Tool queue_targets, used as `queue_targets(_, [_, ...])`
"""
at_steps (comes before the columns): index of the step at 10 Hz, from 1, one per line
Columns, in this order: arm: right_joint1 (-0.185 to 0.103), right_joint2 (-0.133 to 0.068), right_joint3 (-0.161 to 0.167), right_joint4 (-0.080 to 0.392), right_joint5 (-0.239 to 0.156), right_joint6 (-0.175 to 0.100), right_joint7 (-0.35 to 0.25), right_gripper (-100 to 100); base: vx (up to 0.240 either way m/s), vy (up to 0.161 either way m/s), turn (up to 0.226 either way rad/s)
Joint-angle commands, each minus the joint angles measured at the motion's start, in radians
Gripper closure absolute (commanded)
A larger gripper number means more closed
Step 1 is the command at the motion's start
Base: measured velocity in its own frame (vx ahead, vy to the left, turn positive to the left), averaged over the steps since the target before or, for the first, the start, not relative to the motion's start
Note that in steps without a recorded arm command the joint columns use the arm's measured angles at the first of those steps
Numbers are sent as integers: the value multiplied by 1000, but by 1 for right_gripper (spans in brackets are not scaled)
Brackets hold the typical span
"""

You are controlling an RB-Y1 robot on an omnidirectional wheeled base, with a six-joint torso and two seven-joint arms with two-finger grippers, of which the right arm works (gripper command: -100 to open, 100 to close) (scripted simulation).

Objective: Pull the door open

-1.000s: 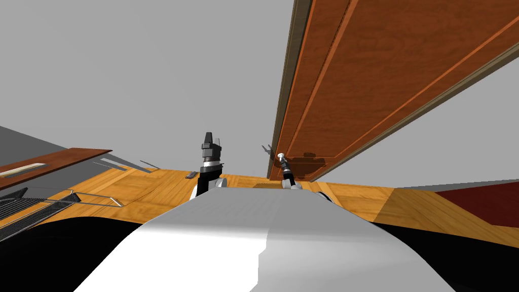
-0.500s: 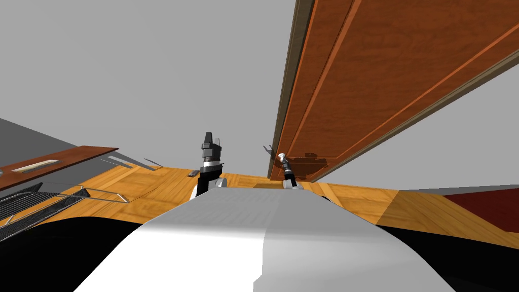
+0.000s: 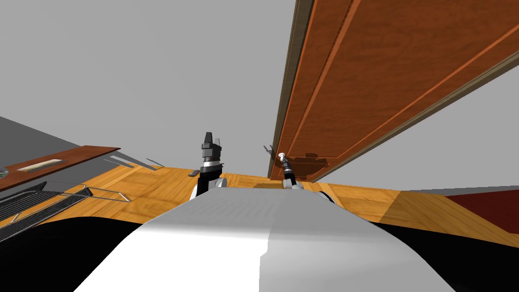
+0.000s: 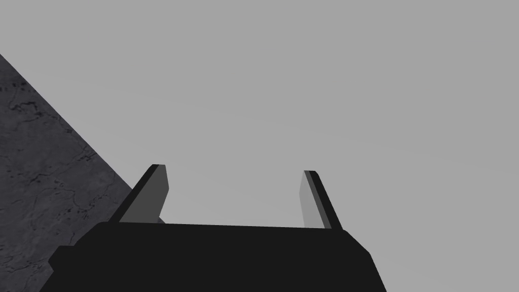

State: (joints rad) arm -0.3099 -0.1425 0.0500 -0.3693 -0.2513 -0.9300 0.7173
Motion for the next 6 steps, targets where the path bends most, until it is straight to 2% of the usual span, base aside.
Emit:
queue_targets(1, [35, 29, 14, -45, 8, 31, 13, 100, 0, 0, 0])
queue_targets(2, [38, 25, 15, -48, 2, 32, -28, 100, -6, -3, 24])
queue_targets(3, [38, 25, 15, -48, 2, 32, -28, 100, -19, -7, 37])
queue_targets(4, [42, 21, 15, -51, -5, 33, -62, 100, -25, 1, 93])
queue_targets(6, [42, 21, 15, -51, -5, 33, -70, 100, -14, -6, 2])
